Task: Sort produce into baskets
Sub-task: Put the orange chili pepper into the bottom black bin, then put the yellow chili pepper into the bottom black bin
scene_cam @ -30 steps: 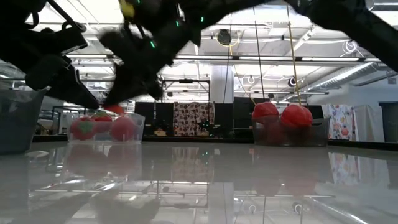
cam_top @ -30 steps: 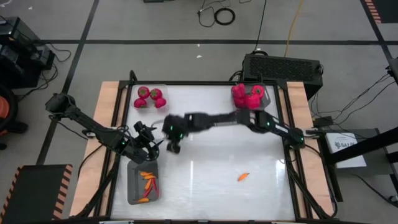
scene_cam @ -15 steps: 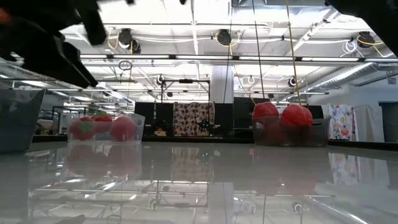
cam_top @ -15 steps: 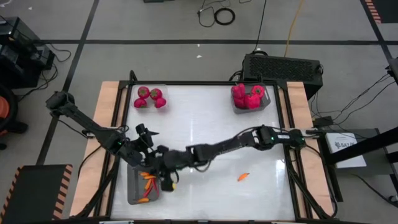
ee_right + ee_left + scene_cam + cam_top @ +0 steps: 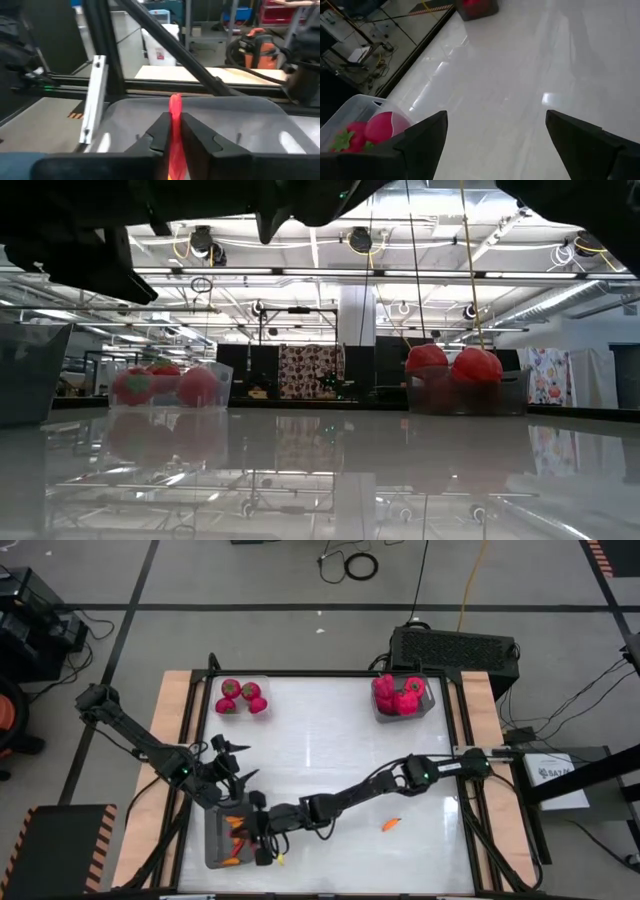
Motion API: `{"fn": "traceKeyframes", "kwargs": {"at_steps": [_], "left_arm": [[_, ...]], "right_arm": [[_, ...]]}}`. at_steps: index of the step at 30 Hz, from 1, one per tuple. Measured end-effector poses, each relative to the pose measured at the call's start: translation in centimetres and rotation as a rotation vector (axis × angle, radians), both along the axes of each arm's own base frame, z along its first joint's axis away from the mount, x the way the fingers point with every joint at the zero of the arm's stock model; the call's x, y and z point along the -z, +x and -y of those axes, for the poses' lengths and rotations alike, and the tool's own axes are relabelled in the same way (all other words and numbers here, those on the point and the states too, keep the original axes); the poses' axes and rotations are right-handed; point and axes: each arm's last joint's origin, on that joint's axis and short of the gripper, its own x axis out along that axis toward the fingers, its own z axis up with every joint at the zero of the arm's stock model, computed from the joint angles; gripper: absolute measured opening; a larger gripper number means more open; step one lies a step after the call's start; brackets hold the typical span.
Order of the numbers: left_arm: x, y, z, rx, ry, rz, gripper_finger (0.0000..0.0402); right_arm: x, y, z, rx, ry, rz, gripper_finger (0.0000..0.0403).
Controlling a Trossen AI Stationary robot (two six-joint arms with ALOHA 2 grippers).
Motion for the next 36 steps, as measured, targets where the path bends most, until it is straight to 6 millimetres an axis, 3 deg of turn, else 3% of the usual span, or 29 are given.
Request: {"fn": "traceKeyframes", "kwargs": {"at_steps": [7, 11, 18, 25, 28, 36], "left_arm": [[0.0, 0.0, 0.0, -0.003, -0.004, 0.004, 0.0343], [0.0, 0.0, 0.0, -0.014, -0.02, 0.013, 0.0343], [0.0, 0.0, 0.0, -0.026, -0.037, 0.024, 0.0343], [0.0, 0.1, 0.0, -0.031, -0.04, 0.033, 0.0343], [-0.1, 0.1, 0.1, -0.032, -0.047, 0.044, 0.0343], [-0.1, 0.2, 0.1, -0.038, -0.078, 0.055, 0.0343]], "right_arm": [[-0.1, 0.3, 0.9, 0.042, 0.015, -0.002, 0.0106], [-0.9, -0.3, 1.3, 0.049, 0.026, -0.125, 0.0141], [-8.0, -5.2, 2.7, 0.066, -0.075, -0.491, 0.0172], [-12.0, -10.4, 3.7, 0.089, -0.128, -0.758, 0.0173], [-11.9, -12.3, 3.5, 0.092, -0.178, -0.91, 0.0173], [-9.4, -16.2, 1.7, 0.166, -0.284, -1.313, 0.0173]]}}
